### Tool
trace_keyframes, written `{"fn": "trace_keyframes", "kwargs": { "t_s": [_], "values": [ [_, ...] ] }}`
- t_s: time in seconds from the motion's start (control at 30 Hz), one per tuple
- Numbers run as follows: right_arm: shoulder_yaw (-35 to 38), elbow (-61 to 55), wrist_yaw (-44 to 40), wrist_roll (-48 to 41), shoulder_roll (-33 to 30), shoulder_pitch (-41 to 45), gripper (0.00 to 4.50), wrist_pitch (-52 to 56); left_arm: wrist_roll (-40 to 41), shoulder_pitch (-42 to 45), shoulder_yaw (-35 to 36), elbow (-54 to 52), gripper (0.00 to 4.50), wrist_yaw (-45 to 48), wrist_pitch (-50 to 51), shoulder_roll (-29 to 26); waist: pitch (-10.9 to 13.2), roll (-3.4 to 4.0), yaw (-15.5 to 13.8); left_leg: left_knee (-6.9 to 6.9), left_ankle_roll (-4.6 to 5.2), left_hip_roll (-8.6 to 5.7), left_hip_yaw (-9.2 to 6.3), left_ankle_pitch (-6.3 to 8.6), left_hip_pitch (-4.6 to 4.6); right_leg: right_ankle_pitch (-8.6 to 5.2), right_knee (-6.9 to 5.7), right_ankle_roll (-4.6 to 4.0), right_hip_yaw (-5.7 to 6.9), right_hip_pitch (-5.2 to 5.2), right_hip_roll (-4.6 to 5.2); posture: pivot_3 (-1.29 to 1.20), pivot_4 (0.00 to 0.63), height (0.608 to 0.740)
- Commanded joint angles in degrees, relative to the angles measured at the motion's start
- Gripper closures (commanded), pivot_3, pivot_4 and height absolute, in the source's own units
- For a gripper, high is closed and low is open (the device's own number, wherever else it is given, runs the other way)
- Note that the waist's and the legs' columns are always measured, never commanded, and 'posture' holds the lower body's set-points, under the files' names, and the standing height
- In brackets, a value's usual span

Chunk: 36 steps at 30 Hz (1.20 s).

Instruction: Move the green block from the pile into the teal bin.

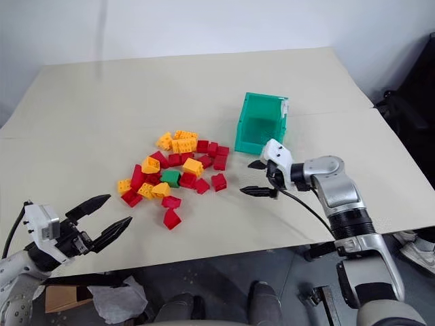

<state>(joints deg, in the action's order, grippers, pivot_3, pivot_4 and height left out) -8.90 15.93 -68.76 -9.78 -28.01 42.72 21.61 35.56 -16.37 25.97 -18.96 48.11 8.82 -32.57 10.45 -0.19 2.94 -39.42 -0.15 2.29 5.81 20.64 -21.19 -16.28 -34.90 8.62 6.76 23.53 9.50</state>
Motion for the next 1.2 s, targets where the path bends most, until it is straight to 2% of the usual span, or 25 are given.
{"fn": "trace_keyframes", "kwargs": {
  "t_s": [0.03, 0.2, 0.47, 0.83, 1.0, 1.2],
  "values": [
    [-2.0, -4.5, 2.9, -0.7, 4.1, 3.5, 0.05, 1.6, 2.5, -0.2, 0.6, 0.1, 0.00, 2.6, 1.5, -1.4, 0.0, 0.00, 0.1, 0.00, 0.00, 0.00, 0.00, 0.00, 0.00, 0.00, -0.02, 0.00, 0.00, 0.01, 0.00, 0.00, 0.150, 0.740],
    [-8.5, -2.0, 8.7, 4.5, 10.8, 10.1, 0.05, 6.0, 1.3, 0.3, 0.7, 0.9, 0.00, 3.2, 0.5, -1.6, 0.0, 0.00, 0.2, 0.00, -0.01, 0.01, -0.02, 0.00, -0.02, 0.00, -0.09, 0.00, 0.00, 0.07, 0.00, 0.00, 0.150, 0.740],
    [-12.4, 9.5, 12.0, 7.6, 19.7, 17.7, 0.05, 5.9, -0.4, -0.8, 0.5, 1.0, 0.00, 2.1, -1.4, 0.1, 0.0, 0.00, 0.2, 0.00, -0.01, 0.00, -0.10, 0.00, -0.06, 0.00, -0.12, 0.00, 0.09, 0.07, 0.00, 0.00, 0.150, 0.740],
    [-12.2, 27.9, 14.6, 10.9, 26.6, 23.8, 0.05, -2.4, -1.0, -0.6, 0.3, 1.4, 0.00, 1.4, -2.6, 0.8, 0.0, 0.00, 0.7, 0.01, -0.03, 0.00, -0.09, 0.00, -0.05, -0.01, -0.14, -0.01, 0.10, 0.07, 0.00, 0.00, 0.150, 0.740],
    [-12.4, 31.0, 13.4, 11.3, 28.8, 25.3, 0.05, -4.0, -1.1, -0.7, 0.4, 1.4, 0.00, 1.3, -2.8, 1.0, 0.0, 0.00, 0.8, 0.03, -0.04, 0.01, -0.10, 0.00, -0.04, -0.01, -0.14, -0.01, 0.10, 0.07, -0.01, 0.00, 0.150, 0.740],
    [-12.2, 32.0, 12.7, 11.8, 29.1, 25.6, 1.88, -5.1, -1.1, -0.9, 0.5, 1.1, 0.00, 1.2, -2.9, 1.0, 0.0, 0.00, 0.7, 0.02, -0.04, 0.01, -0.13, 0.01, -0.06, -0.01, -0.13, -0.01, 0.11, 0.07, -0.01, 0.00, 0.150, 0.740]
  ]
}}
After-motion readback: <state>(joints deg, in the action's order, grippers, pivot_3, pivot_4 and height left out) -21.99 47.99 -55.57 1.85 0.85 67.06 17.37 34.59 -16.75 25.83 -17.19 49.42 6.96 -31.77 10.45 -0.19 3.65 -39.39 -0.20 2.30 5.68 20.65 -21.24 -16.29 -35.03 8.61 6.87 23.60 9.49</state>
